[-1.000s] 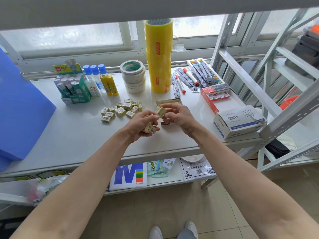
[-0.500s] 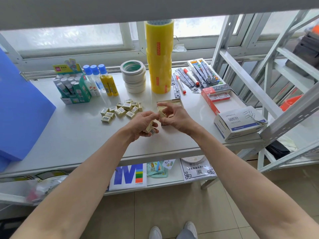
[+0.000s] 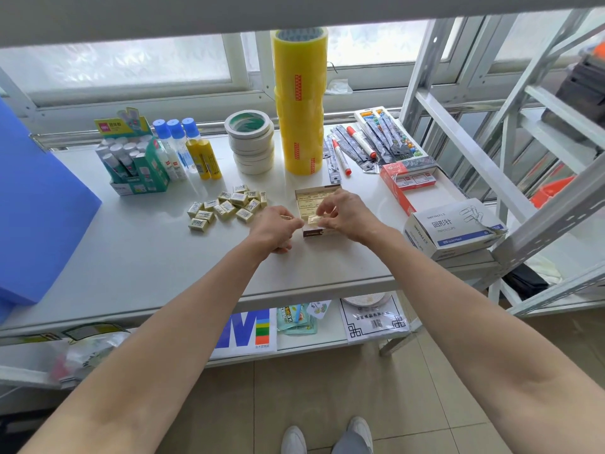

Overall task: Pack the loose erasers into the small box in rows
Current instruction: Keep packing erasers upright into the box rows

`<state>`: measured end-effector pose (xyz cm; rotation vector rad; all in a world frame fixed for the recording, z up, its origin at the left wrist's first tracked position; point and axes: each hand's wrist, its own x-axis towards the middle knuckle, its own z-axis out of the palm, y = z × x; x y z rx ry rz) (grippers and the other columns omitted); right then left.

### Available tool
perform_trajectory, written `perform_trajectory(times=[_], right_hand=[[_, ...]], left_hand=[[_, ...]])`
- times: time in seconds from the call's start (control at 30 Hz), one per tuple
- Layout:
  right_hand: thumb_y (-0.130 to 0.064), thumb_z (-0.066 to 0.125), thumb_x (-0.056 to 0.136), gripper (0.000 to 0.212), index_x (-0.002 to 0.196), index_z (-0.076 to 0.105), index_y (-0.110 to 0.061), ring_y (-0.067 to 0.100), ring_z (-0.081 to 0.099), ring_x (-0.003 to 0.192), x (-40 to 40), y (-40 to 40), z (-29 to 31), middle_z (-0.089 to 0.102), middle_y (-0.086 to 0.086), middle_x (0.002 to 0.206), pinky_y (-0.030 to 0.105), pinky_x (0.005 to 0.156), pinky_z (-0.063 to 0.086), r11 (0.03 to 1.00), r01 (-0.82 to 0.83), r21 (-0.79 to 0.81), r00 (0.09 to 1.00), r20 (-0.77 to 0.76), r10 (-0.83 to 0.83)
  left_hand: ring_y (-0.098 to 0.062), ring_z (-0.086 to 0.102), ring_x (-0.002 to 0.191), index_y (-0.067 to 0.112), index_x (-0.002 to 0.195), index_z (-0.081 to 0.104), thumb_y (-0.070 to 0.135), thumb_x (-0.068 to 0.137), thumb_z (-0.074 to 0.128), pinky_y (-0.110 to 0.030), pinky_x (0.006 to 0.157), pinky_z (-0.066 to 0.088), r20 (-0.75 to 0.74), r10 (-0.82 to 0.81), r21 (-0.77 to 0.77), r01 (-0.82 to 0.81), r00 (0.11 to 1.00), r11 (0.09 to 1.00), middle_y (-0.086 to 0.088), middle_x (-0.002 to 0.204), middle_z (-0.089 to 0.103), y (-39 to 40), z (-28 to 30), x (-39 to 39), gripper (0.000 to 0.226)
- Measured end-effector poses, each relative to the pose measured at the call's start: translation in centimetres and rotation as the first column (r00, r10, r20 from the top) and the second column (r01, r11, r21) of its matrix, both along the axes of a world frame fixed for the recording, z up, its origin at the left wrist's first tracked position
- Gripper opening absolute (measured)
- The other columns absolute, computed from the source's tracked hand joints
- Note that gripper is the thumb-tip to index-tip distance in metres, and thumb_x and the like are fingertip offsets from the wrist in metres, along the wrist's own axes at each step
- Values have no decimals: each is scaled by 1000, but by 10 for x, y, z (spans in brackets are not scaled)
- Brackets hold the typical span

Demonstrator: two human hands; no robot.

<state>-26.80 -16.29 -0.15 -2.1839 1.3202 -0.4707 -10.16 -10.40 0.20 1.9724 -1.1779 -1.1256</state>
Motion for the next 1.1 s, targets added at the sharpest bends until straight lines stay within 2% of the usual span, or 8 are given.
perform_trajectory(times=[0.1,0.2,0.33,0.47,0.63,0.73,0.9,1.1], right_hand=[[-16,77,78,16,93,72,-12,20,58,79,6,-2,2,58,4,87,29,77,50,1000,-17,9,999,-29,17],[-14,78,76,25,99,68,-11,18,58,75,10,-2,3,61,3,82,28,73,51,999,-6,50,999,-34,8],[-13,75,76,21,94,63,-11,20,64,81,11,-3,2,64,3,84,33,77,55,998,36,42,995,-89,-33],[-14,75,74,13,85,67,-13,18,65,83,12,-4,4,64,0,85,30,77,54,999,52,17,989,-136,-49],[-18,75,77,16,90,68,-11,22,62,93,14,-6,7,67,7,96,32,83,52,999,-23,-22,973,-230,18],[-18,75,79,16,90,65,-11,25,61,92,16,-7,10,67,11,96,30,79,48,994,-96,-58,956,-282,76],[-26,76,79,20,85,63,-12,23,56,80,21,-12,15,67,9,90,28,68,42,982,-180,-65,900,-414,137],[-25,79,77,19,83,66,-12,25,60,81,24,-16,17,66,8,88,29,67,46,980,-193,-42,882,-444,155]], left_hand=[[-21,62,53,12,93,66,24,83,67,-23,41,46,155,-64,0,65,986,998,-8,74,64,-4,2,-5,15],[-19,61,51,12,91,66,21,83,66,-23,42,48,217,-96,16,95,971,995,-6,70,64,-5,3,-7,12],[-20,60,51,13,90,65,21,85,66,-23,42,46,202,-113,41,107,973,993,-6,70,63,-7,2,-6,10],[-22,59,50,12,87,63,20,86,66,-24,44,46,168,-123,61,114,978,992,-8,69,62,-10,1,-5,8],[-23,60,56,12,86,63,18,86,66,-27,48,50,149,-126,80,115,981,990,-8,70,61,-11,2,-5,7],[-24,60,56,12,83,62,18,86,65,-26,47,49,140,-128,81,117,982,990,-10,70,62,-11,1,-4,7],[-25,60,58,10,88,64,17,86,65,-28,51,52,127,-128,89,117,984,989,-9,69,61,-11,2,-4,7],[-26,61,59,9,90,65,15,84,64,-35,60,58,119,-125,89,115,985,989,-11,71,62,-11,1,-4,8]])
